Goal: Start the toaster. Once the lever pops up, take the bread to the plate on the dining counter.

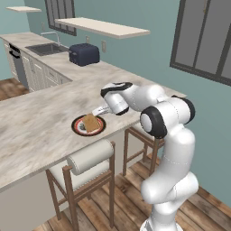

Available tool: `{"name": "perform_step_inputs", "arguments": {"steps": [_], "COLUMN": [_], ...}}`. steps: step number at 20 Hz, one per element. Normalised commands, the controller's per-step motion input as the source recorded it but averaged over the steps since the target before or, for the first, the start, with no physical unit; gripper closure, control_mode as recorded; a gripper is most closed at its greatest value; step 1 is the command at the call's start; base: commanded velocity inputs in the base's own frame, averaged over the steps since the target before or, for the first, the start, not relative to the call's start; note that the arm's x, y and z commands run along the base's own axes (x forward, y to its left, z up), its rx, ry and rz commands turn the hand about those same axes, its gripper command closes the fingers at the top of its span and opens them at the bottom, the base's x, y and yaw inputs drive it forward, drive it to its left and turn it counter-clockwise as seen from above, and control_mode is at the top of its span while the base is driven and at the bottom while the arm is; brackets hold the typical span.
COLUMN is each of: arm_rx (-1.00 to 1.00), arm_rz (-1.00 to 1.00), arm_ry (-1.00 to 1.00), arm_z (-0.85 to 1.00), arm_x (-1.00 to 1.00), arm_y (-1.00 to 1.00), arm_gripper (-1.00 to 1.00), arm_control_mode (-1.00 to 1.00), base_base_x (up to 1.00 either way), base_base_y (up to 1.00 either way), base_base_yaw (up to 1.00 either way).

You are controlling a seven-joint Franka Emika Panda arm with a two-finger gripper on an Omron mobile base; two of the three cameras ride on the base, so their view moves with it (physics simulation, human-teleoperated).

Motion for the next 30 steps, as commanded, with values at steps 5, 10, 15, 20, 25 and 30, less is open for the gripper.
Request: {"name": "perform_step_inputs", "arguments": {"steps": [5,10,15,20,25,30], "arm_rx": [0.00,0.00,0.00,0.00,0.00,0.00], "arm_rz": [-0.01,-0.01,-0.01,-0.01,-0.01,-0.03], "arm_ry": [0.00,0.00,0.00,-0.02,-0.02,-0.03], "arm_z": [-0.12,-0.08,-0.01,0.00,0.00,0.00], "arm_x": [0.14,0.10,0.03,0.00,0.00,0.00], "arm_y": [0.06,0.03,0.00,0.00,0.00,0.00], "arm_gripper": [1.00,1.00,-1.00,-1.00,-1.00,-1.00], "arm_control_mode": [-1.00,-1.00,-1.00,-1.00,-1.00,-1.00], "base_base_x": [0.00,0.00,0.00,0.00,0.00,0.00], "base_base_y": [0.00,0.00,0.00,0.00,0.00,0.00], "base_base_yaw": [0.00,0.00,0.00,0.00,0.00,0.00]}}
